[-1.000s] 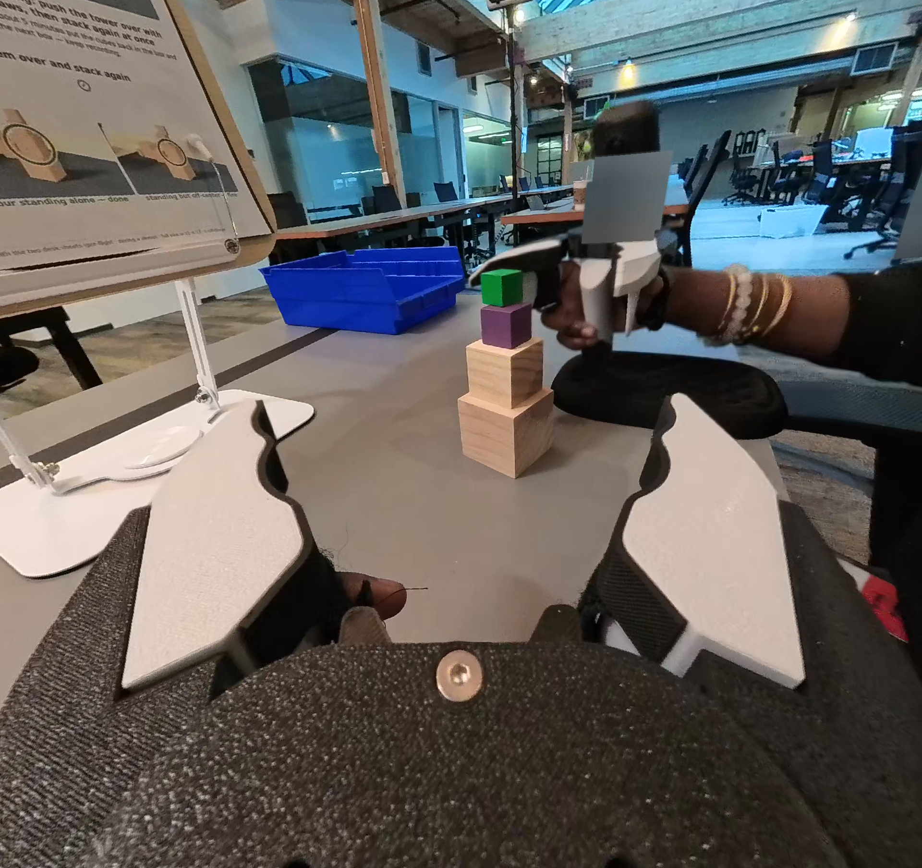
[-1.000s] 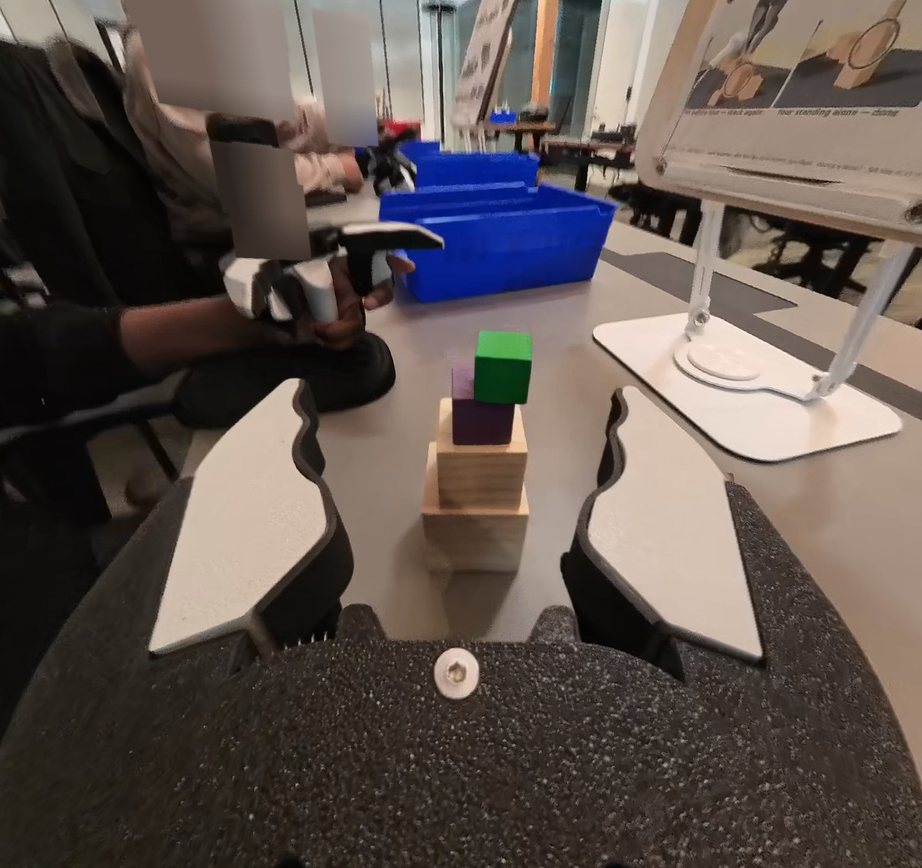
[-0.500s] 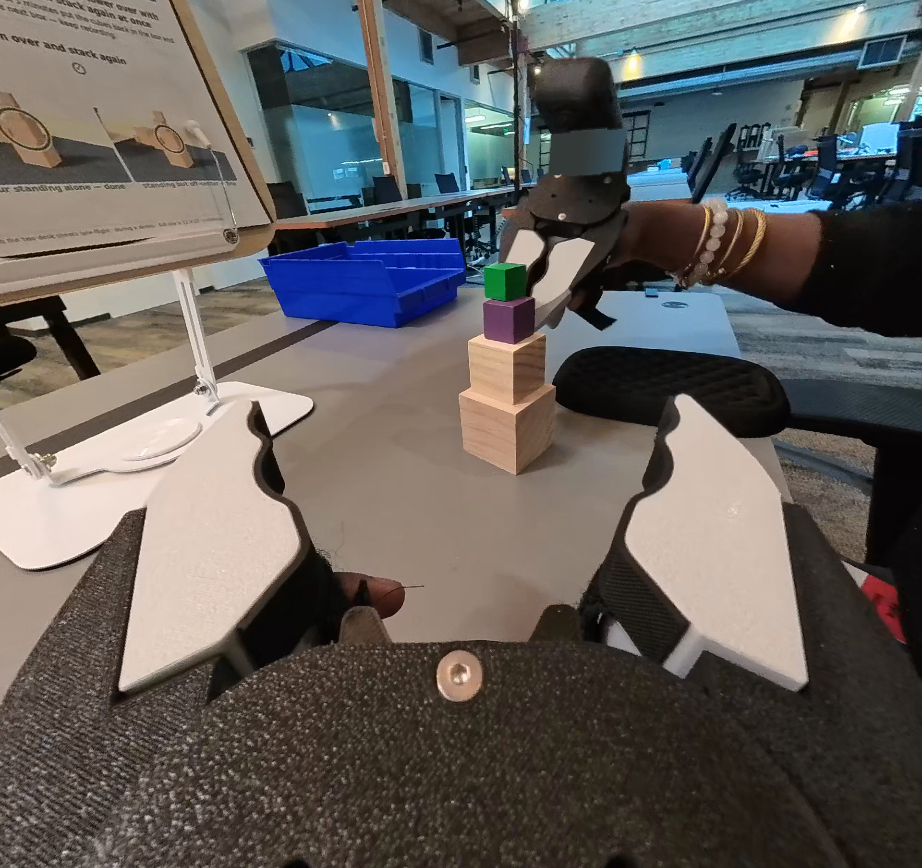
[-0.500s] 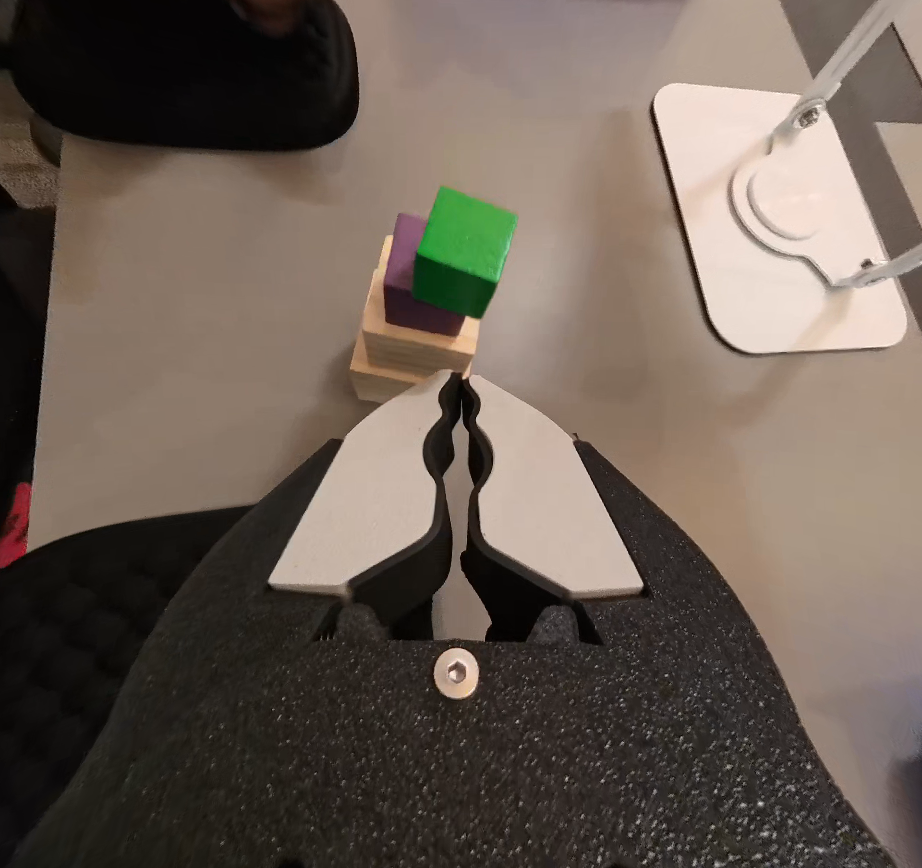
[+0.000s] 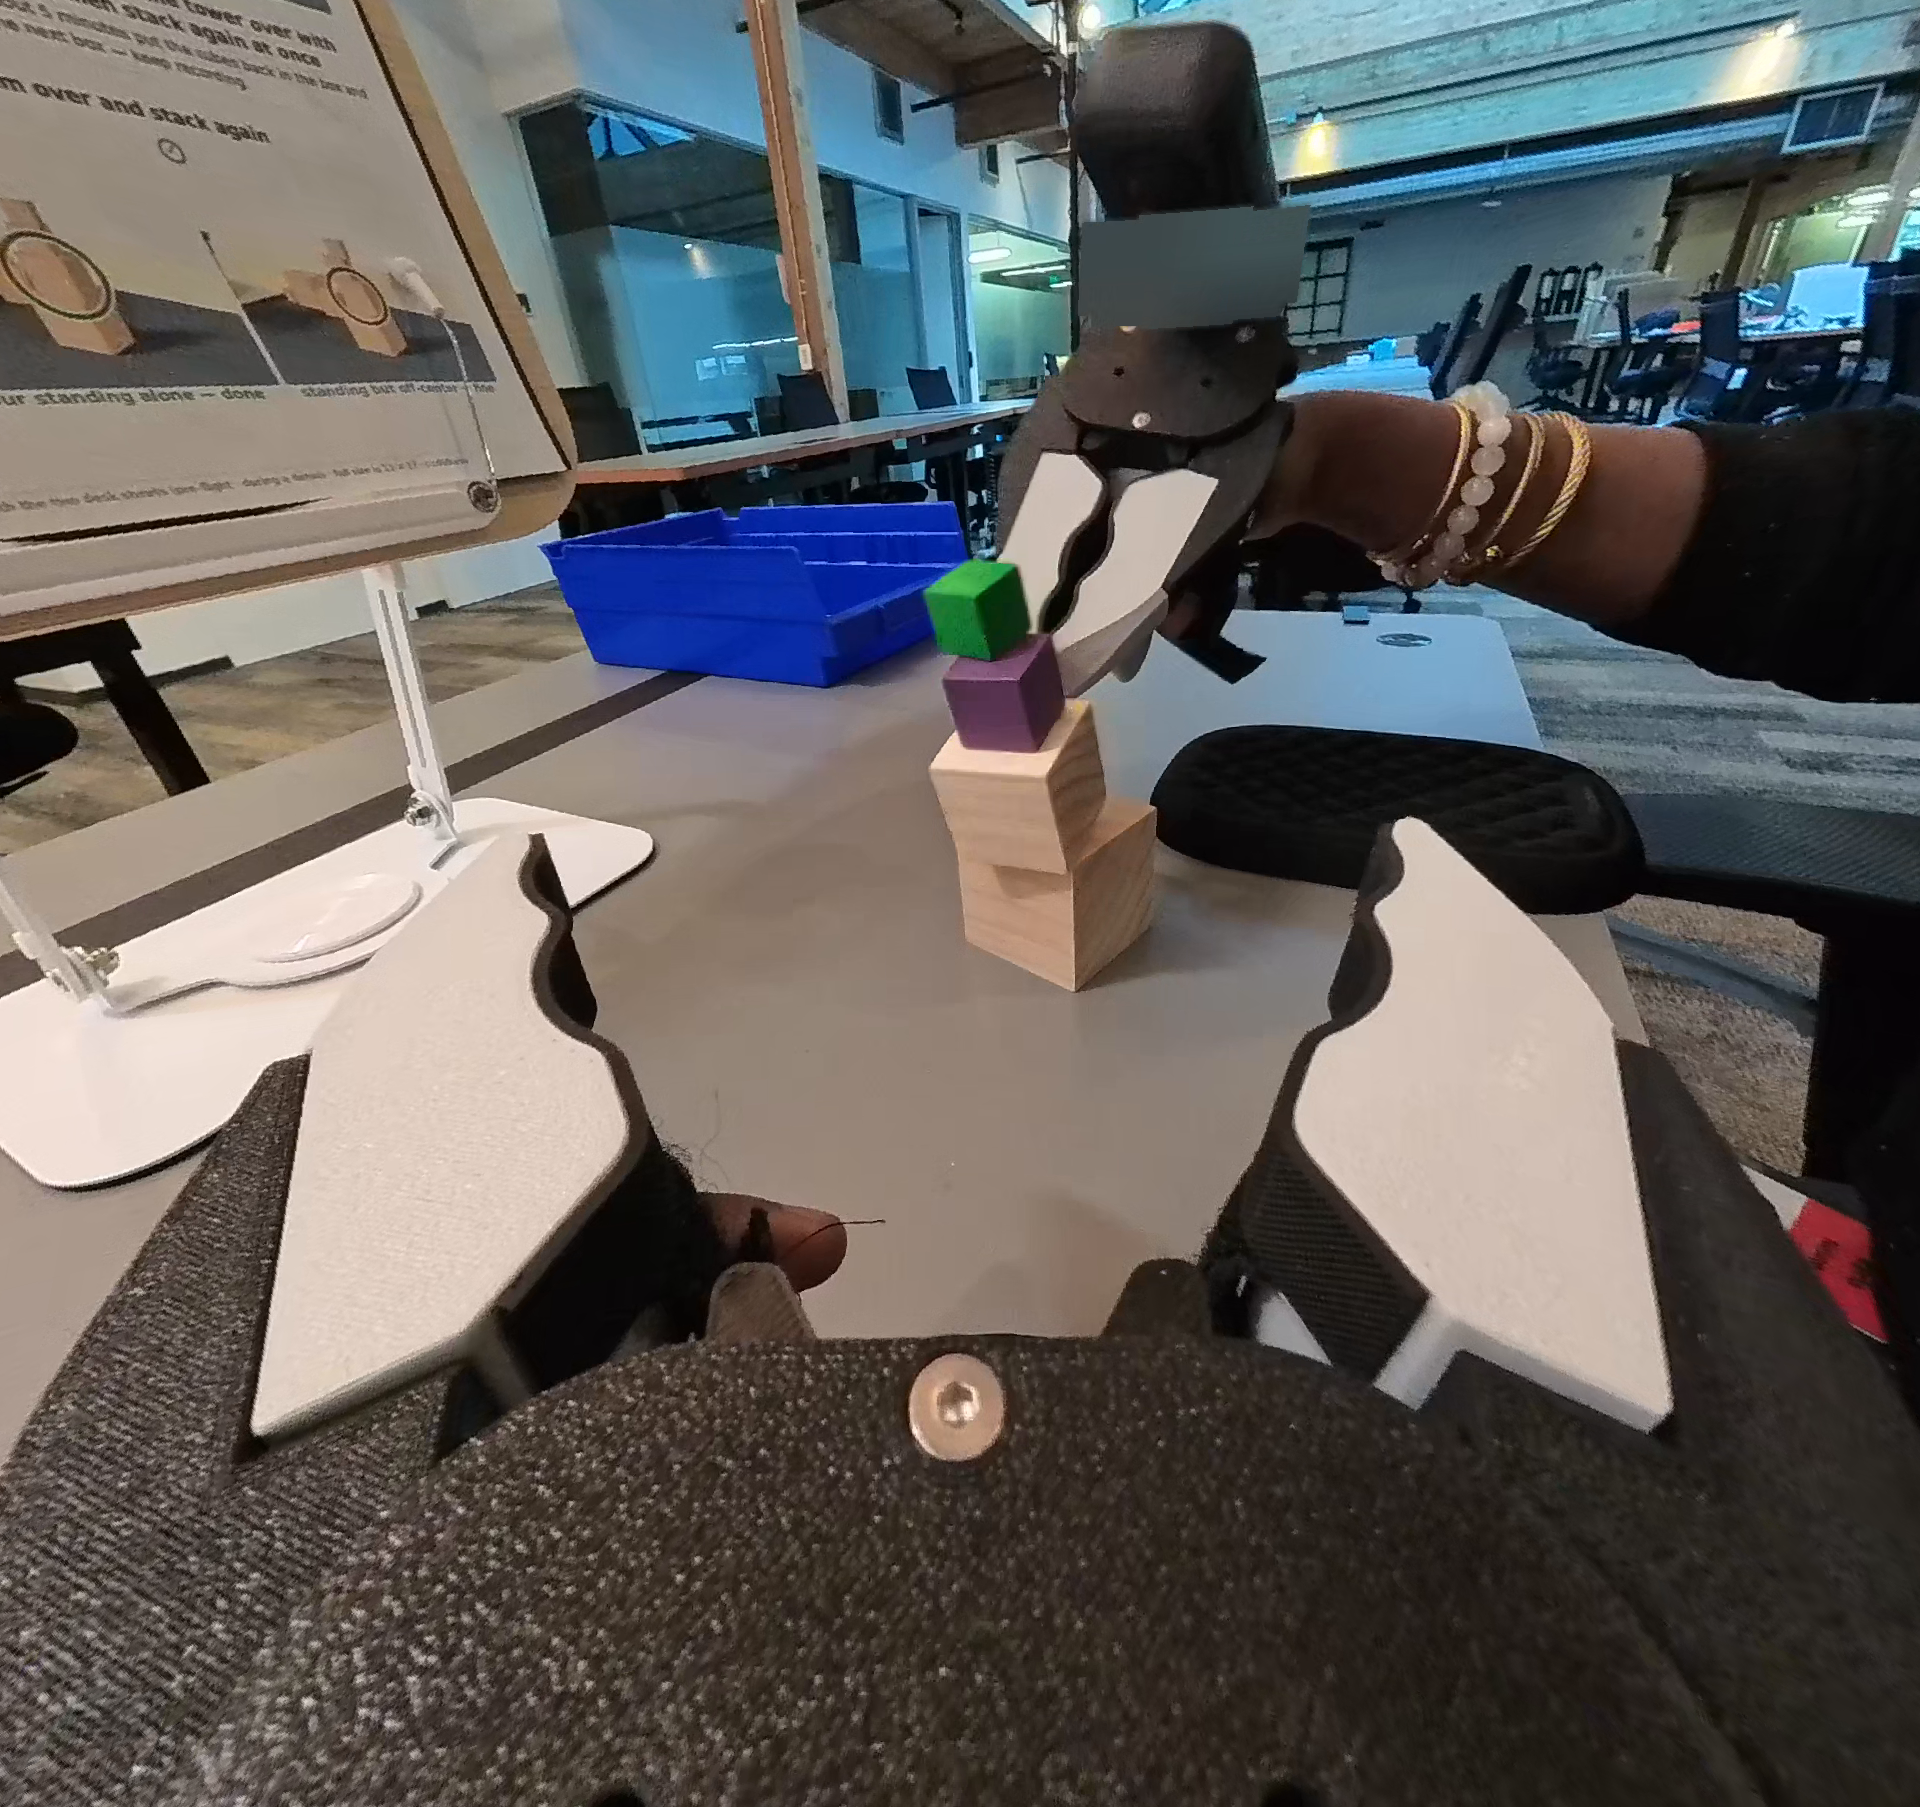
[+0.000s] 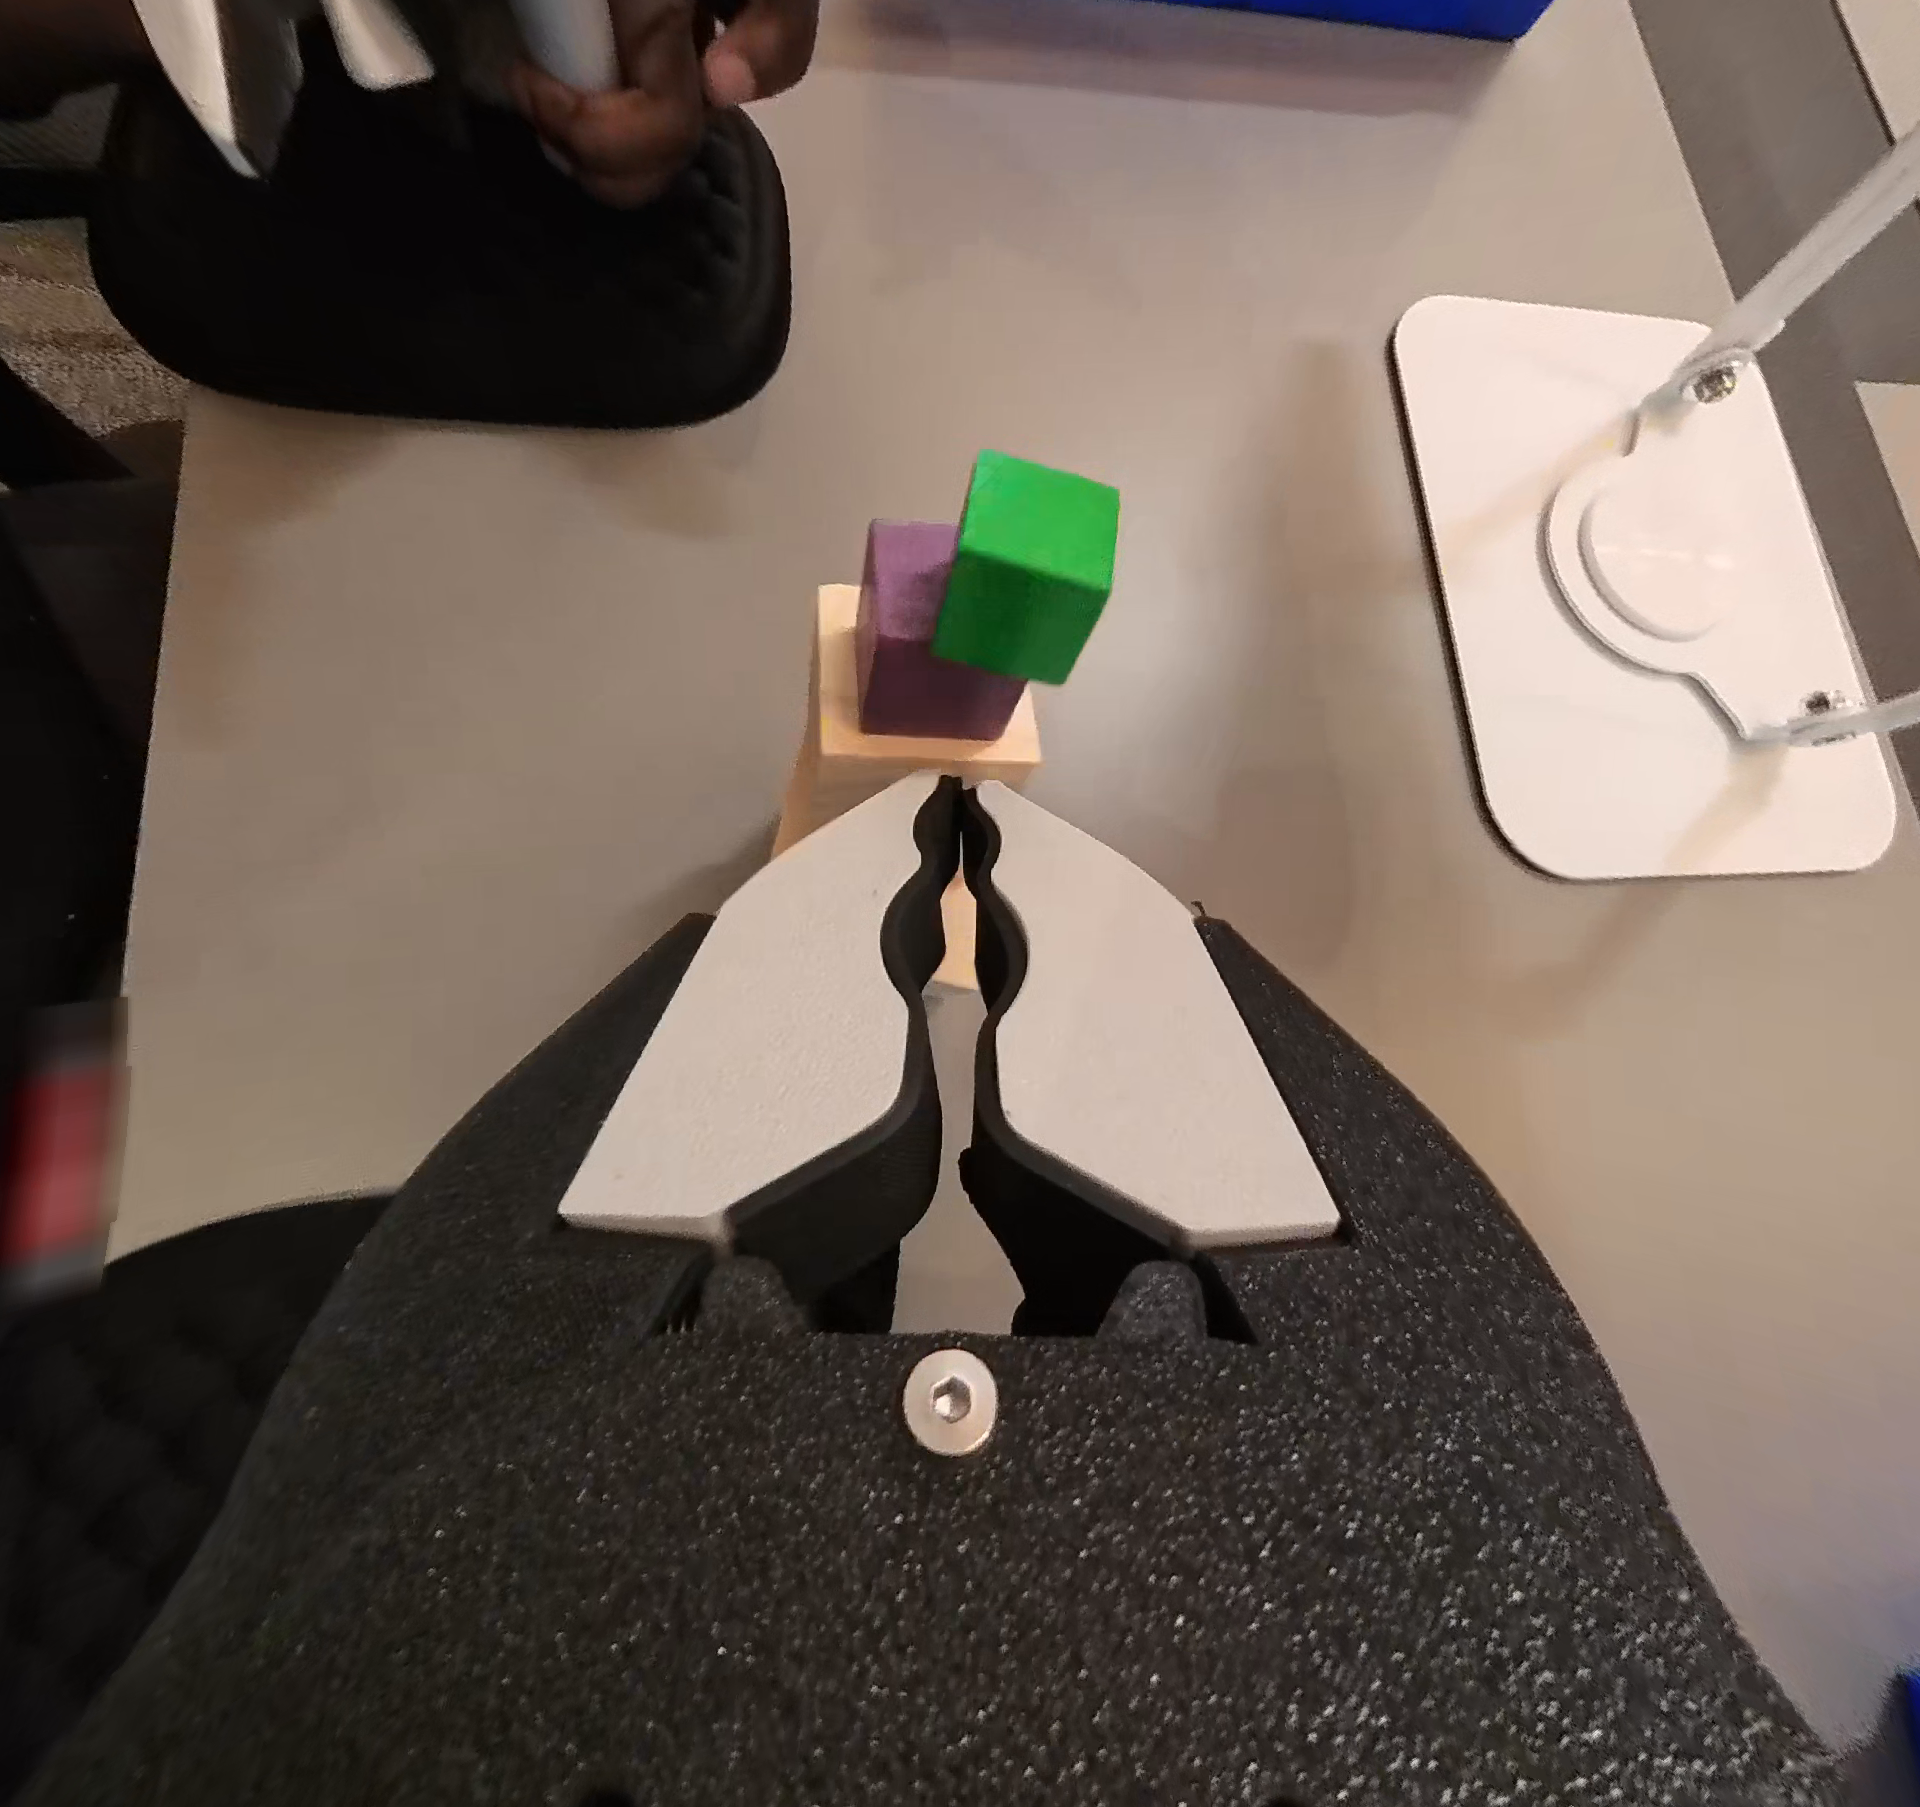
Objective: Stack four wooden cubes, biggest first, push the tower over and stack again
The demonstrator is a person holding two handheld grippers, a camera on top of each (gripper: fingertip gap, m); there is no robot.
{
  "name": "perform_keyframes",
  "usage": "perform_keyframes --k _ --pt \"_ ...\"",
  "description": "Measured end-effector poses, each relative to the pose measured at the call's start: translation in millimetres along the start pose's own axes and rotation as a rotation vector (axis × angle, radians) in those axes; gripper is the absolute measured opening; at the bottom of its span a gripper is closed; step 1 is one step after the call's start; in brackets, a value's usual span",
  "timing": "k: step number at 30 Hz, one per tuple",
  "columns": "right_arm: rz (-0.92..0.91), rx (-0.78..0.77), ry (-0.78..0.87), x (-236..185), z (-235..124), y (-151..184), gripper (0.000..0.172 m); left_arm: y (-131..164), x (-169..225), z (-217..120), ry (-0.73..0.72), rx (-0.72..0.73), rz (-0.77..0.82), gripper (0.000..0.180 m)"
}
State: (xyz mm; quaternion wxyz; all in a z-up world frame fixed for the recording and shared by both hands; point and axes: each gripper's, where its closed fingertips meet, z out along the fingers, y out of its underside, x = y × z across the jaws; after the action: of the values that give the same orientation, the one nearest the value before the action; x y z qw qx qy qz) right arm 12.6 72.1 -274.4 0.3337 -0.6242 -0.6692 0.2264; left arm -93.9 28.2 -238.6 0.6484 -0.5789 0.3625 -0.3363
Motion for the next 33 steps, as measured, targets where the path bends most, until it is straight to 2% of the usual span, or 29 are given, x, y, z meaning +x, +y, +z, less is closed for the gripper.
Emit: perform_keyframes --k 4,9,10,13,14,16,17,20,23,27,30,33 --pt "-0.018 0.015 -0.012 -2.3 6.6 -9.3 0.0 1.1 0.6 0.9 0.002 -0.008 0.004 0.139" --pt "-0.009 0.125 -0.034 -7.5 4.6 -30.9 0.002 0.7 0.5 0.7 0.004 -0.004 0.0 0.138" --pt "-0.001 0.154 -0.037 -8.7 2.5 -34.7 0.014 0.7 0.5 0.8 0.004 -0.004 0.001 0.137" --pt "0.055 0.267 -0.018 -10.0 -7.6 -45.8 0.071 0.7 0.7 1.0 0.005 -0.005 0.002 0.137" --pt "0.082 0.308 -0.01 -11.0 -12.3 -48.5 0.085 0.5 0.5 1.1 0.005 -0.003 0.001 0.137" --pt "0.128 0.403 0.021 -12.6 -23.7 -52.1 0.106 0.3 0.4 0.9 0.004 -0.002 0.0 0.137" --pt "0.144 0.458 0.041 -14.1 -30.1 -52.4 0.111 0.3 0.5 1.0 0.004 -0.002 0.001 0.136" --pt "0.199 0.608 0.118 -18.6 -48.2 -45.0 0.115 0.7 0.4 1.5 0.003 -0.005 0.004 0.136" --pt "0.307 0.682 0.308 -12.1 -62.5 -27.4 0.116 0.7 0.5 1.8 0.0 -0.006 0.008 0.136" --pt "0.359 0.624 0.542 -23.6 -72.4 -8.2 0.117 1.5 0.3 2.8 -0.001 -0.013 0.008 0.135" --pt "0.393 0.554 0.606 -41.2 -70.4 5.2 0.119 1.8 0.3 3.3 -0.002 -0.017 0.01 0.135" --pt "0.436 0.57 0.675 -48.8 -73.6 15.2 0.116 1.7 0.4 3.6 -0.004 -0.018 0.015 0.134"
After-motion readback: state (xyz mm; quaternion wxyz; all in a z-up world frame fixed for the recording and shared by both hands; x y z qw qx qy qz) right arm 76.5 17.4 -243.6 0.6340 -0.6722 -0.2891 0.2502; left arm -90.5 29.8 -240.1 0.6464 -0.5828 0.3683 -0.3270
